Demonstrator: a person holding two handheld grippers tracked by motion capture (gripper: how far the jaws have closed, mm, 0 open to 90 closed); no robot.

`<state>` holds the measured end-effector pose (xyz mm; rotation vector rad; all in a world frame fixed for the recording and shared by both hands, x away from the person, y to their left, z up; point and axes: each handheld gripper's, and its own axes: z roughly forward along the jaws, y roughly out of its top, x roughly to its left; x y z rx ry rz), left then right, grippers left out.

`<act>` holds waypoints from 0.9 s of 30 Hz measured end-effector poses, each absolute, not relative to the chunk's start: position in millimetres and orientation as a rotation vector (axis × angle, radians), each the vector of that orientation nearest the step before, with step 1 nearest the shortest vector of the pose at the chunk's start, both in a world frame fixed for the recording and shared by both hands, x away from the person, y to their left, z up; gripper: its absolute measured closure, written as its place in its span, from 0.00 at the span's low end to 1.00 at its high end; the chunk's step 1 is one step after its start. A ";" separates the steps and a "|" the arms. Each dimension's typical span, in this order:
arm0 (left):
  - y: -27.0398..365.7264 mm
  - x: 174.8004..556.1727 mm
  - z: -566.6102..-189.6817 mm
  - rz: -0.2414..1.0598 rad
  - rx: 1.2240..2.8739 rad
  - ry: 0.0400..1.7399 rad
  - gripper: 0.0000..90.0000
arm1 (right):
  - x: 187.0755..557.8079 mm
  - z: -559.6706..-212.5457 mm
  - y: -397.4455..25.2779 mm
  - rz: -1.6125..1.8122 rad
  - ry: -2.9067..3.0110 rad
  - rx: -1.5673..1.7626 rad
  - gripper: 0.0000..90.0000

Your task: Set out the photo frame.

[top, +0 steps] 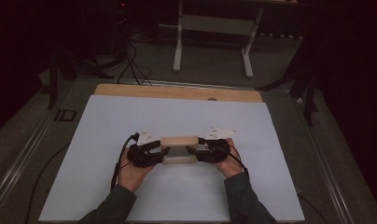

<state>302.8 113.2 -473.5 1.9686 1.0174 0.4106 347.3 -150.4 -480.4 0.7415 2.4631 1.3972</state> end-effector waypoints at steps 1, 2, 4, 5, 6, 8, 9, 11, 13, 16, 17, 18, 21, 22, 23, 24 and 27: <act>113.8 303.4 -472.6 0.414 1.974 1.012 0.61 | 346.9 -480.1 -149.8 1.398 2.460 0.740 0.54; 113.8 303.4 -472.6 0.414 1.974 1.012 0.61 | 346.6 -479.8 -149.2 1.397 2.459 0.739 0.54; 115.0 304.3 -470.9 0.417 1.975 1.004 0.60 | 346.4 -479.8 -148.8 1.396 2.459 0.740 0.55; 116.1 305.4 -470.0 0.415 1.978 0.999 0.60 | 346.5 -480.0 -148.3 1.398 2.459 0.744 0.55; 116.5 306.2 -469.6 0.414 1.979 0.997 0.60 | 346.5 -480.0 -148.3 1.398 2.459 0.744 0.55; 116.7 308.4 -469.1 0.410 1.974 0.995 0.60 | 346.7 -480.0 -147.8 1.397 2.452 0.748 0.55; 116.9 310.2 -469.1 0.407 1.978 0.992 0.60 | 346.8 -479.9 -147.6 1.395 2.448 0.755 0.55; 116.1 314.0 -470.0 0.401 1.976 0.992 0.60 | 347.3 -479.9 -147.3 1.387 2.434 0.776 0.55; 115.2 316.5 -470.4 0.402 1.980 0.993 0.60 | 348.3 -480.6 -147.3 1.378 2.427 0.784 0.55; 114.6 318.7 -470.7 0.403 1.981 0.996 0.59 | 349.1 -481.1 -146.9 1.370 2.426 0.800 0.55; 114.6 319.9 -470.8 0.402 1.979 1.000 0.59 | 349.9 -481.5 -146.7 1.366 2.424 0.802 0.55; 115.7 321.8 -471.0 0.397 1.979 1.000 0.59 | 350.9 -481.8 -145.9 1.363 2.422 0.813 0.55; 117.1 324.2 -471.7 0.392 1.974 1.008 0.60 | 352.4 -481.6 -144.8 1.359 2.421 0.822 0.55; 117.1 324.2 -471.7 0.392 1.974 1.008 0.60 | 352.4 -481.6 -144.8 1.359 2.421 0.822 0.55; 118.3 326.1 -472.3 0.385 1.967 1.014 0.60 | 353.6 -481.7 -143.5 1.358 2.418 0.827 0.55; 118.3 326.1 -472.3 0.385 1.967 1.014 0.60 | 354.7 -481.6 -143.0 1.361 2.417 0.828 0.55; 122.7 331.5 -473.9 0.369 1.945 1.021 0.60 | 357.4 -481.6 -139.9 1.370 2.401 0.852 0.54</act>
